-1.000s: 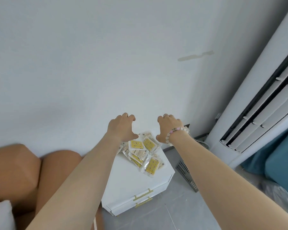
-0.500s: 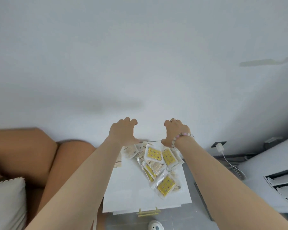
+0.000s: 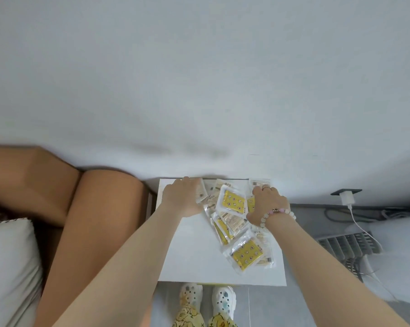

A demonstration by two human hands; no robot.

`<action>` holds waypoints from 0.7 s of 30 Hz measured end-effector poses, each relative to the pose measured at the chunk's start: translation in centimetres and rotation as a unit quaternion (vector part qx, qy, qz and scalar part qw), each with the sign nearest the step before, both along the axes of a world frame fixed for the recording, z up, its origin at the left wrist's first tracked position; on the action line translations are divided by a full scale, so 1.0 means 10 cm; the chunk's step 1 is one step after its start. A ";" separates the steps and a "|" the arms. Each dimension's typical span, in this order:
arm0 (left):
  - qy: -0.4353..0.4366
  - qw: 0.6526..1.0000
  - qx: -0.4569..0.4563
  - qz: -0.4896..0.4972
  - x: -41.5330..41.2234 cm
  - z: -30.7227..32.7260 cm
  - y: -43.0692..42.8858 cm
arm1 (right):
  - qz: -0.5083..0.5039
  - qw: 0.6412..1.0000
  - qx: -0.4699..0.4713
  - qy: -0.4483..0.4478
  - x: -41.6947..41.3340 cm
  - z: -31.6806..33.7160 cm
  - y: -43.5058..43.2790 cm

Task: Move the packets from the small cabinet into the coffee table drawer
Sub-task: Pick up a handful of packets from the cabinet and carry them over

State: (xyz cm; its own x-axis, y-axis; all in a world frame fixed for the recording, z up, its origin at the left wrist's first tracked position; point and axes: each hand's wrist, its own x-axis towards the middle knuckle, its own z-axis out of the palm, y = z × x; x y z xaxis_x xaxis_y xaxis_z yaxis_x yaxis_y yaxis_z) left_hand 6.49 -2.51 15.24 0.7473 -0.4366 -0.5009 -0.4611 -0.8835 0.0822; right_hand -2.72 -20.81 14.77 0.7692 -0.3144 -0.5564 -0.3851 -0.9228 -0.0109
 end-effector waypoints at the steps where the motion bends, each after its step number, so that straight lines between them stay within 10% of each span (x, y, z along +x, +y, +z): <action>1: 0.002 1.000 0.011 -0.002 0.02 -0.11 0.00 | -0.003 1.000 0.004 0.011 -0.01 -0.11 0.00; 21: 0.061 0.928 -0.003 0.367 0.63 -2.03 0.02 | -0.033 0.998 0.037 0.035 0.15 -1.93 0.20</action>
State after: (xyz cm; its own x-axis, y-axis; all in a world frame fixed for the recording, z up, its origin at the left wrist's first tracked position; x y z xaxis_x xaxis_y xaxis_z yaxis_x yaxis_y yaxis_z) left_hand 12.76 -2.33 -5.09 0.7819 0.1658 -0.6009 0.2789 -0.9552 0.0994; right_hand -1.21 -18.80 -4.51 0.7071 -0.3192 -0.6310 -0.4475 -0.8929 -0.0497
